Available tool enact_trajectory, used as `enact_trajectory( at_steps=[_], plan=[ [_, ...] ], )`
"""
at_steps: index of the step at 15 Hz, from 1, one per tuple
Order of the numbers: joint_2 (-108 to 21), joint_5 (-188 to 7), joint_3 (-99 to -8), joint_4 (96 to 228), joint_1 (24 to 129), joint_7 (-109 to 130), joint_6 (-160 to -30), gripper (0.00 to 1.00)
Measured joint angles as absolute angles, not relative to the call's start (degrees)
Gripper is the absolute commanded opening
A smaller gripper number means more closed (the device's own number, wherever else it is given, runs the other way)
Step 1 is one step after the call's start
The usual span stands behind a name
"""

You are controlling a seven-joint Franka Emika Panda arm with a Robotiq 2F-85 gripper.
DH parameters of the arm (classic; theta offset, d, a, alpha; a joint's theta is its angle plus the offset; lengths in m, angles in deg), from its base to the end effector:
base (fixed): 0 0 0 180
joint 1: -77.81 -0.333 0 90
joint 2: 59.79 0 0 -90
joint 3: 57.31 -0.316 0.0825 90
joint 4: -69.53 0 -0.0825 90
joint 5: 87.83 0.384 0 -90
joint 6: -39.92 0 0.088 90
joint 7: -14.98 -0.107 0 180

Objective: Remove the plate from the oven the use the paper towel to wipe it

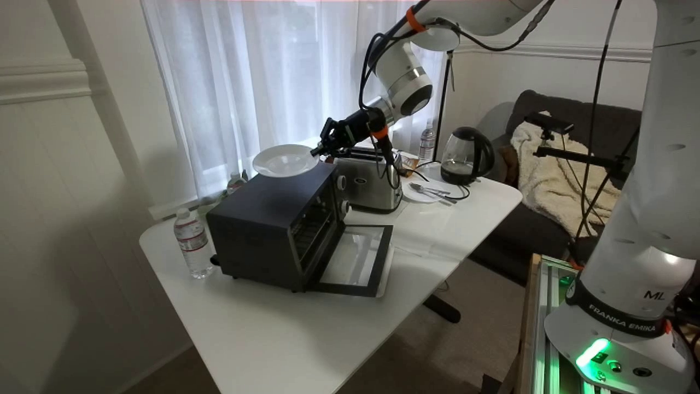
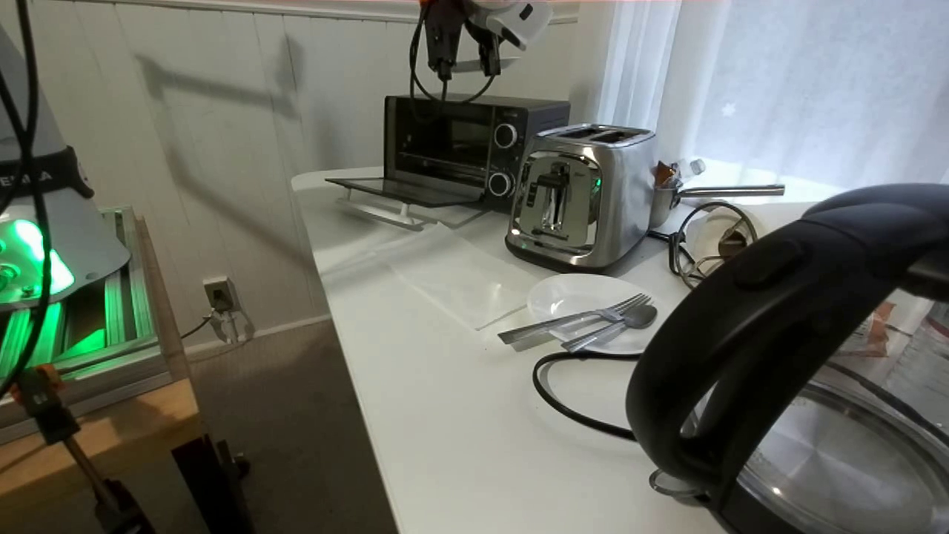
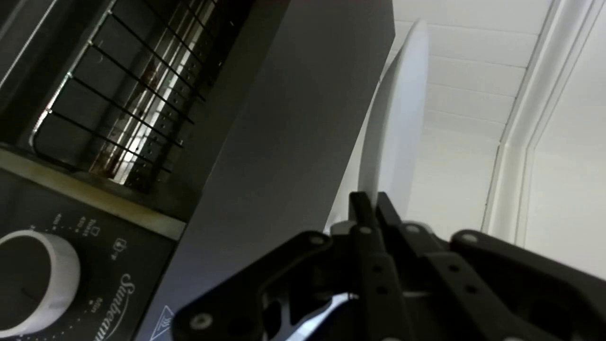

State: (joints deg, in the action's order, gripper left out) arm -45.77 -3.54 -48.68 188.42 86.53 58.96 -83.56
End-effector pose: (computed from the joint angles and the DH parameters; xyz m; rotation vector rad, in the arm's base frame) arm 0.5741 -0.1345 0.3256 -2.0208 0.5634 -0.5299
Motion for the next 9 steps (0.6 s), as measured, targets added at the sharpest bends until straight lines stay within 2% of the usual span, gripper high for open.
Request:
enact_trajectory(
  at_steps=[9],
  plan=[
    [-39.4,-2.6,-48.7,184.0,86.6,57.9,-84.9,0.01]
  ],
)
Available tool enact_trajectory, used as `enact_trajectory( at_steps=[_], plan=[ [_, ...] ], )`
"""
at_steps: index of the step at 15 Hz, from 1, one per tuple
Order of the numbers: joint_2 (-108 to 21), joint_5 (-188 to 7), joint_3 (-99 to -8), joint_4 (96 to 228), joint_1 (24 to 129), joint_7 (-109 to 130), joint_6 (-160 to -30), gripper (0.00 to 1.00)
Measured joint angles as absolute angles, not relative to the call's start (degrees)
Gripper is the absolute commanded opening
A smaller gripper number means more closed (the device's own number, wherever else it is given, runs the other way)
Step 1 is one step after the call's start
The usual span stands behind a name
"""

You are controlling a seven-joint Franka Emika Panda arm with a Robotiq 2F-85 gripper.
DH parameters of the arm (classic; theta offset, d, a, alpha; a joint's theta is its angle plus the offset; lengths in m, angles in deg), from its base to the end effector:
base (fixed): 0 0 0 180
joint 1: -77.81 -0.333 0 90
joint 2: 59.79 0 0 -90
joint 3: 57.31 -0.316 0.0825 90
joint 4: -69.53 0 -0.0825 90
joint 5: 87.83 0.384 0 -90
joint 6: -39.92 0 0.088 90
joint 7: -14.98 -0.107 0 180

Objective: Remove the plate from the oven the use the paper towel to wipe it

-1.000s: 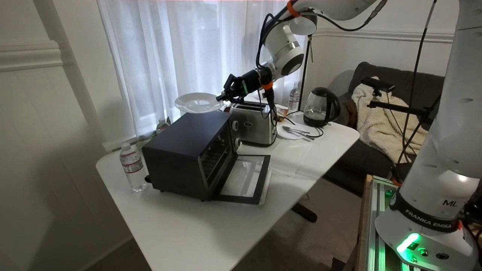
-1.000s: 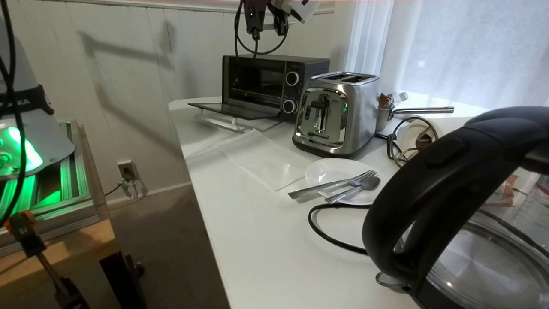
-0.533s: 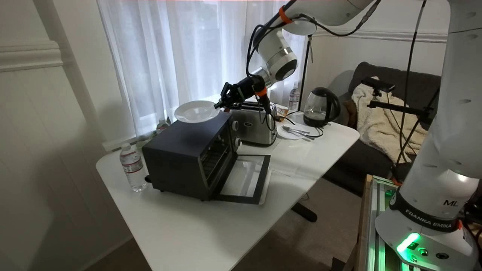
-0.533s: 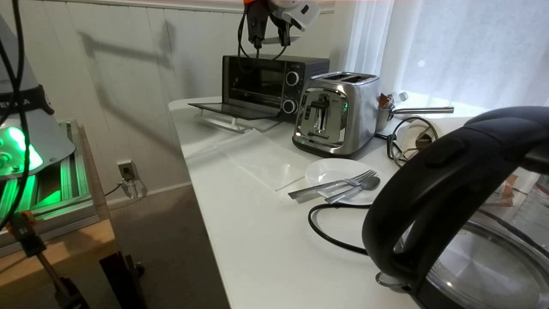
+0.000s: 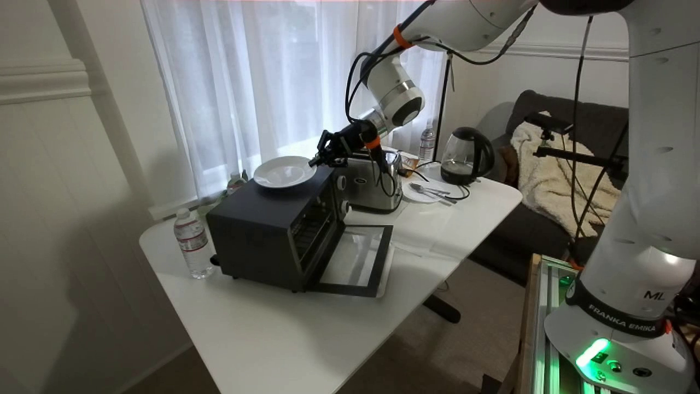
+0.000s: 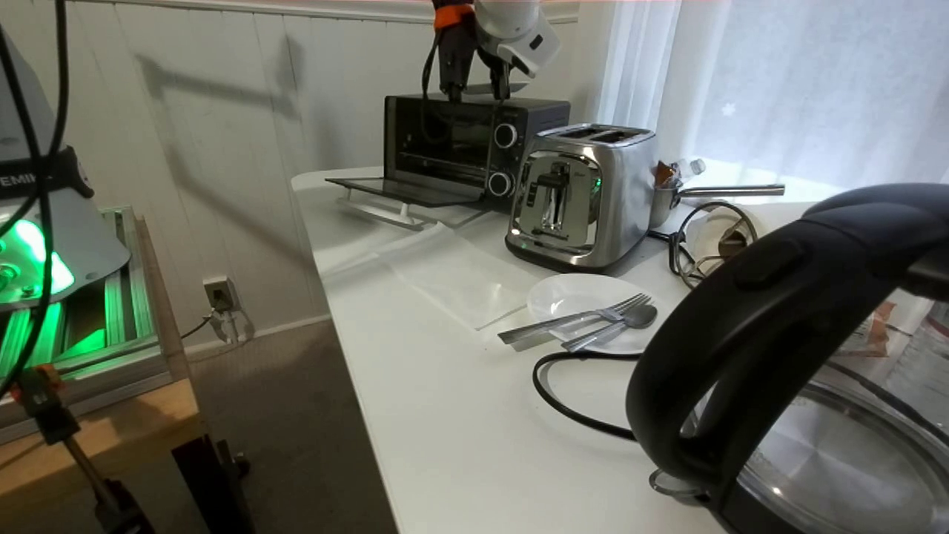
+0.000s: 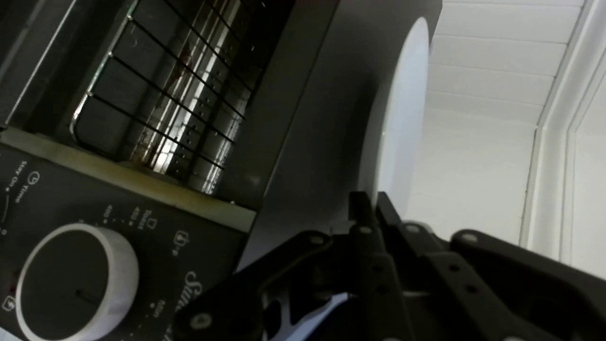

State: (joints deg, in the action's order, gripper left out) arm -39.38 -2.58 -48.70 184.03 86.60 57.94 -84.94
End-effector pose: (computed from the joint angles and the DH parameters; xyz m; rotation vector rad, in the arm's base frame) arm 0.5941 -0.1433 0.2917 -2.0314 0.6278 -0.5047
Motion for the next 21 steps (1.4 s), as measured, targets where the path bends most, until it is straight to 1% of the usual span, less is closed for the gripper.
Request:
enact_trajectory(
  at_steps=[1,2,3,7,9,11,13,14,17,21],
  plan=[
    [-38.8,-2.6,-48.7,183.5,86.6,57.6,-84.9,0.01],
    [-38.3,-2.6,-48.7,183.1,86.6,57.2,-84.9,0.21],
    [-37.9,-2.6,-48.7,182.7,86.6,56.8,-84.9,0.32],
    [-36.9,-2.6,-48.7,181.3,86.7,54.8,-84.5,0.57],
    [-36.6,-2.6,-48.7,180.9,86.8,54.2,-84.3,0.61],
    [-36.6,-2.6,-48.7,180.3,87.0,53.6,-83.8,0.85],
    [-36.7,-2.7,-48.7,179.9,87.1,53.4,-83.6,0.98],
    [-36.9,-3.1,-48.5,179.9,87.1,53.4,-83.6,1.0],
    [-38.4,-7.9,-47.8,180.2,87.1,53.3,-84.2,1.0],
    [-43.4,-22.1,-46.8,183.8,86.8,50.6,-86.8,1.0]
  ],
)
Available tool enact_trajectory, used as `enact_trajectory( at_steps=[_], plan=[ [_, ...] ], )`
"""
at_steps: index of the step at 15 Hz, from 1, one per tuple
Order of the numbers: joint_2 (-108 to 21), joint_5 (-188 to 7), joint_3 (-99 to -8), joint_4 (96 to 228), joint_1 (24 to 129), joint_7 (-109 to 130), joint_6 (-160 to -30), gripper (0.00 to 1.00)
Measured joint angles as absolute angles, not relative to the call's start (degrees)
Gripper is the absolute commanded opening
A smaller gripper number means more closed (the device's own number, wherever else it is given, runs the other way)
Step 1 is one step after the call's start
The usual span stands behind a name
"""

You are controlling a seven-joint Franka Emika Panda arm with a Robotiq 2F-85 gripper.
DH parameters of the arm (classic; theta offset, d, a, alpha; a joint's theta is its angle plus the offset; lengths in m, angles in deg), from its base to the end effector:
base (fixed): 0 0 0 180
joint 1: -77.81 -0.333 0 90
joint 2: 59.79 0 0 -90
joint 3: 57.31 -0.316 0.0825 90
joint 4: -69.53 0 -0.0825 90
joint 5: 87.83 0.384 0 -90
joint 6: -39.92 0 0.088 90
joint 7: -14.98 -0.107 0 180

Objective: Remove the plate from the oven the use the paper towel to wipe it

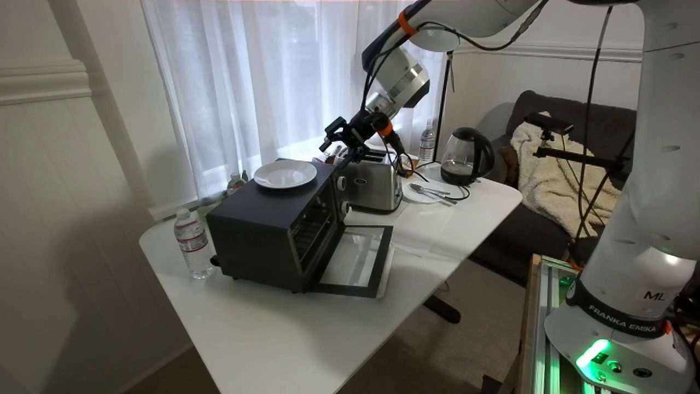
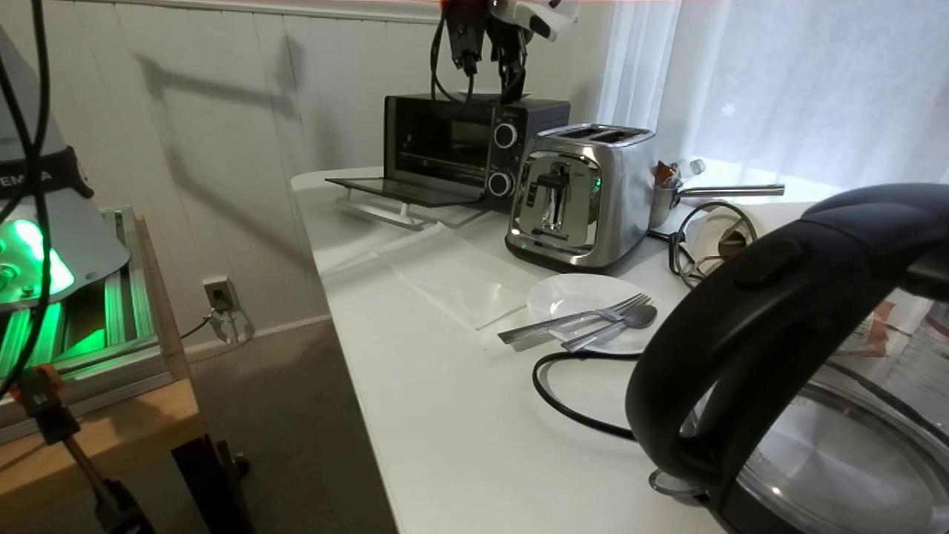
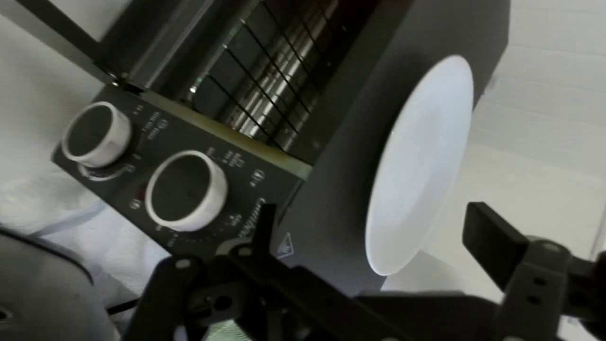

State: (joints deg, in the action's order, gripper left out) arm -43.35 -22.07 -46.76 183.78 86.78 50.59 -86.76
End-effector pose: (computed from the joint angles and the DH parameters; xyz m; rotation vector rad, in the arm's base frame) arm 0.5831 -0.1700 0.3281 -2.2874 0.5484 -0.4329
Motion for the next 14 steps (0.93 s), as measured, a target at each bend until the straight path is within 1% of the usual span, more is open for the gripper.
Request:
enact_trajectory(
  at_steps=[8,11,14],
  plan=[
    [-60.4,-56.7,-44.8,202.6,85.2,42.3,-93.6,1.0],
    [-65.5,-64.6,-44.8,209.5,86.1,40.4,-98.6,1.0],
    [-67.0,-68.2,-44.3,215.0,87.5,40.2,-107.0,1.0]
  ],
)
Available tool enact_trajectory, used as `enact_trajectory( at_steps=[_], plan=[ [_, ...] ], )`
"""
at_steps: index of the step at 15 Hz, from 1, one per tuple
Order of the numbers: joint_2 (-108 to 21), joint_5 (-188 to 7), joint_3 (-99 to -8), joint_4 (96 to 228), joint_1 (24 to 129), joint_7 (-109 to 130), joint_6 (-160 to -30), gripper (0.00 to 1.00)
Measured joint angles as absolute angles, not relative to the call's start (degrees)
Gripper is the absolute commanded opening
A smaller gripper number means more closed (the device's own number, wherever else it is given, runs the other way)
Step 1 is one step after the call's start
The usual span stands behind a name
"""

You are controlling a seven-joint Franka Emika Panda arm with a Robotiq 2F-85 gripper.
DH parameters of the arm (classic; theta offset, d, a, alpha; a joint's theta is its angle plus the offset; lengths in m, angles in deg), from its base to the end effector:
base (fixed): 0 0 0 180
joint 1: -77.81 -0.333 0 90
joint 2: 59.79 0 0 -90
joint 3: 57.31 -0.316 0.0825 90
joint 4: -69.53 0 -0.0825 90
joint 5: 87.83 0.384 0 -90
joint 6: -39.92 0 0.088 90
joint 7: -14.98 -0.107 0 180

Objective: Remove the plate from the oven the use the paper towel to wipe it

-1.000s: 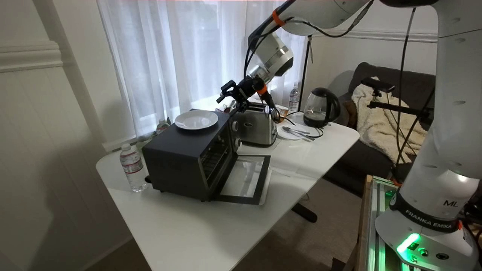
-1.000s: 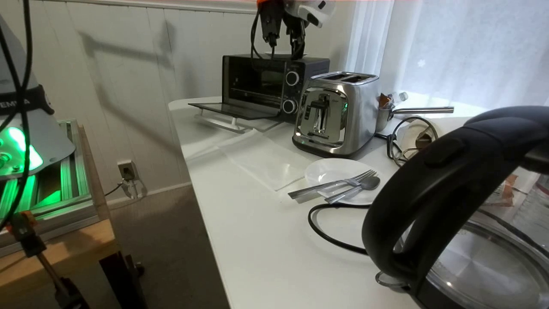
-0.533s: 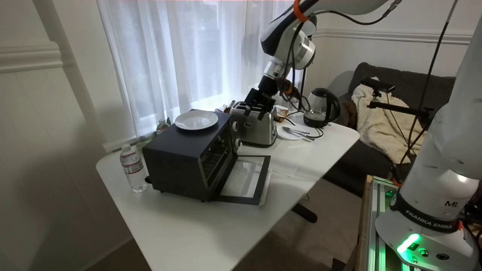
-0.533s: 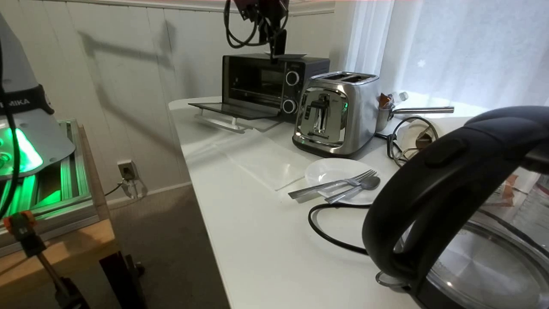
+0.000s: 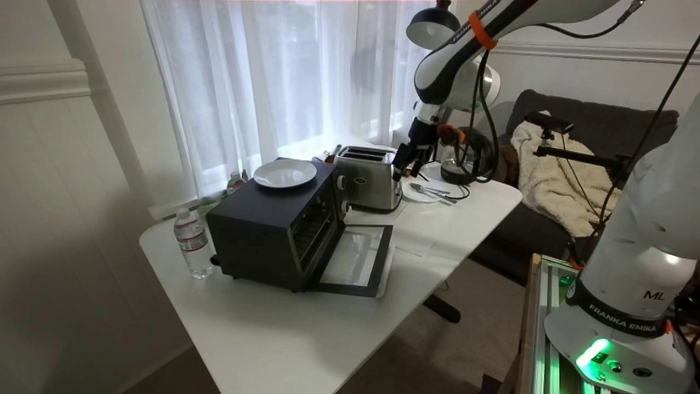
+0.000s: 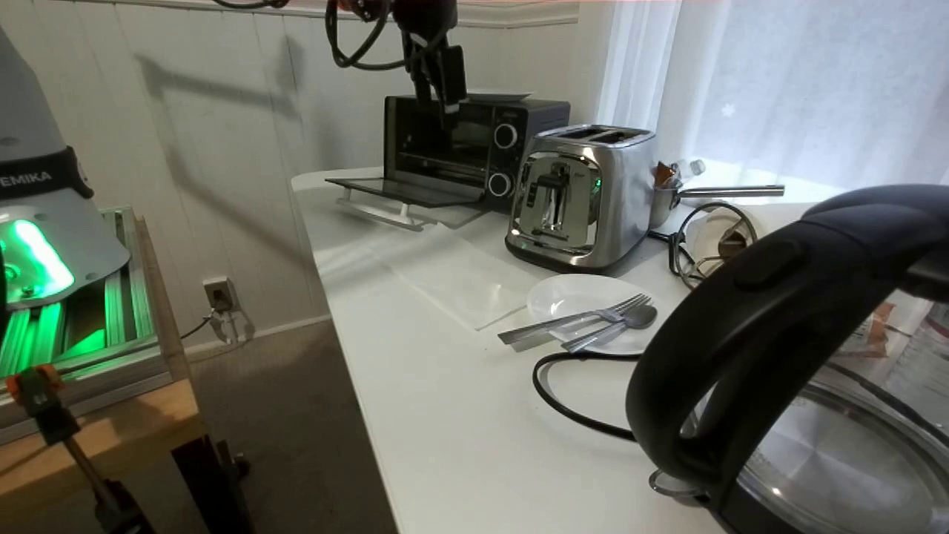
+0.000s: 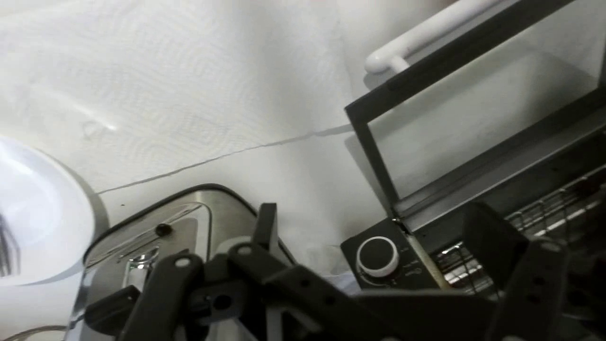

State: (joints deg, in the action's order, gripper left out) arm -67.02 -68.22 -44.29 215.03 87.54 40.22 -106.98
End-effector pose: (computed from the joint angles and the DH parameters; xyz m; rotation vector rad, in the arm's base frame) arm 0.4241 -0.1824 0.3304 -2.9459 0.3420 -0.3356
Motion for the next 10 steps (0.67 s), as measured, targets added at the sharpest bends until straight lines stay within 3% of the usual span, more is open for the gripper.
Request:
enact_trajectory(
  at_steps=[10],
  plan=[
    [-59.8,-64.0,-40.4,221.7,89.5,47.5,-123.6,1.0]
  ],
)
